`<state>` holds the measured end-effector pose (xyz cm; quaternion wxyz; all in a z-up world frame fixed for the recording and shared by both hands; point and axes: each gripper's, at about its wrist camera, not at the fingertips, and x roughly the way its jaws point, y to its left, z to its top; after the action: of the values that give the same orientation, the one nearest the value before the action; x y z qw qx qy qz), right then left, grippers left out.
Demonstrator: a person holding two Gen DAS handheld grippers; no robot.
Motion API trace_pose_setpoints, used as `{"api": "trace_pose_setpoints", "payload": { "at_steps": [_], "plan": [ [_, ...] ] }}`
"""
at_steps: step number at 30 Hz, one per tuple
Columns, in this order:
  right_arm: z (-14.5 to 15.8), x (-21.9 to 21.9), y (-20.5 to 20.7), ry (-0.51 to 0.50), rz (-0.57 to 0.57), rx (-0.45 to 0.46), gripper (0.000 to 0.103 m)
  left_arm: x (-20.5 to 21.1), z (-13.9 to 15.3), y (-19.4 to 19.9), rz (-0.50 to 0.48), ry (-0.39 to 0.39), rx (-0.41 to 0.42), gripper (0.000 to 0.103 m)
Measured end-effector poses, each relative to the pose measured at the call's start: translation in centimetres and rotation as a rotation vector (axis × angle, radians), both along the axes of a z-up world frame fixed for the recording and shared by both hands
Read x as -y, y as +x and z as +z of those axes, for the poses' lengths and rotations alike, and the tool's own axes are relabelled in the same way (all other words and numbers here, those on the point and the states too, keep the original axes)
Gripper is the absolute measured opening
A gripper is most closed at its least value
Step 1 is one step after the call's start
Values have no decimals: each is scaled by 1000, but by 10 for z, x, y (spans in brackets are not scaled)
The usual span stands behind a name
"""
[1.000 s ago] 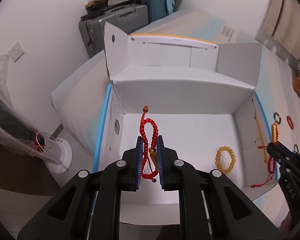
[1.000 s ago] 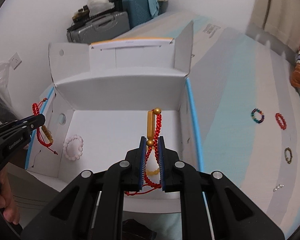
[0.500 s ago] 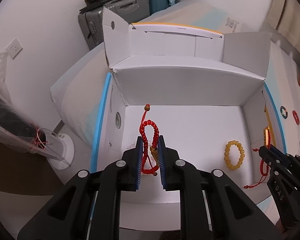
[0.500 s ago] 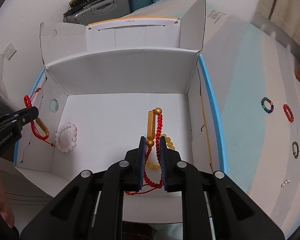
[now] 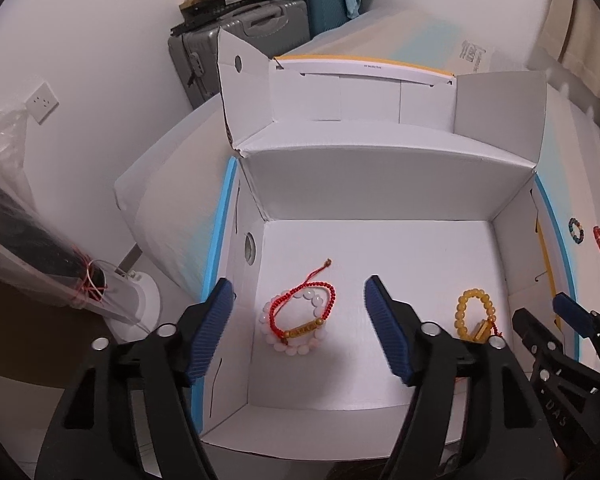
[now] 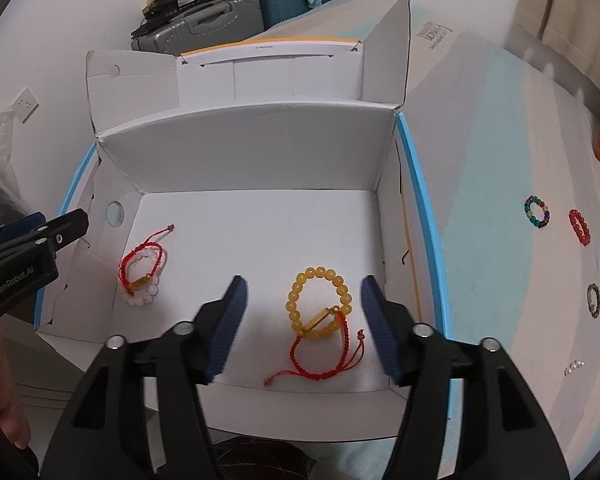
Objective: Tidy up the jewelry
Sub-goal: 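Open both tools to drop the red cord bracelets into the box, then move both tools back over the remaining bracelets on the bed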
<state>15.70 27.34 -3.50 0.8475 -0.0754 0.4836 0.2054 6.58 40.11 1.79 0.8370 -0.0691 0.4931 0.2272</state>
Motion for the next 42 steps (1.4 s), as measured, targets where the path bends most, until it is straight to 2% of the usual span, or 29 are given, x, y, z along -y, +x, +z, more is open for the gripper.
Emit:
{"api": "trace_pose_setpoints", "payload": {
  "at_steps": [1, 6, 9, 10, 14, 25, 34, 42],
  "plan": [
    [2, 1, 0, 2, 1, 5, 65, 1, 1, 0, -1, 4, 2, 74],
    [13, 12, -3, 3, -23, 45, 90, 13, 5, 6, -33, -5, 31, 85],
    [21, 22, -5, 9, -41, 76, 94, 29, 6, 13, -69, 15, 24, 89],
    [24, 27, -5, 10, -50, 86, 95, 33, 8, 15, -72, 27, 32, 93],
    [35, 51, -5, 20, -82, 113, 95, 50, 17, 21, -74, 39, 78, 97],
    [55, 145, 0, 42, -209, 159, 95, 113, 33, 42, -140, 85, 149, 97],
    [57, 230, 10, 26, -293, 181, 95, 174, 39, 57, -228, -4, 221, 97],
    [52, 311, 32, 19, -377, 159, 95, 258, 31, 70, -380, -53, 215, 97]
  ]
}}
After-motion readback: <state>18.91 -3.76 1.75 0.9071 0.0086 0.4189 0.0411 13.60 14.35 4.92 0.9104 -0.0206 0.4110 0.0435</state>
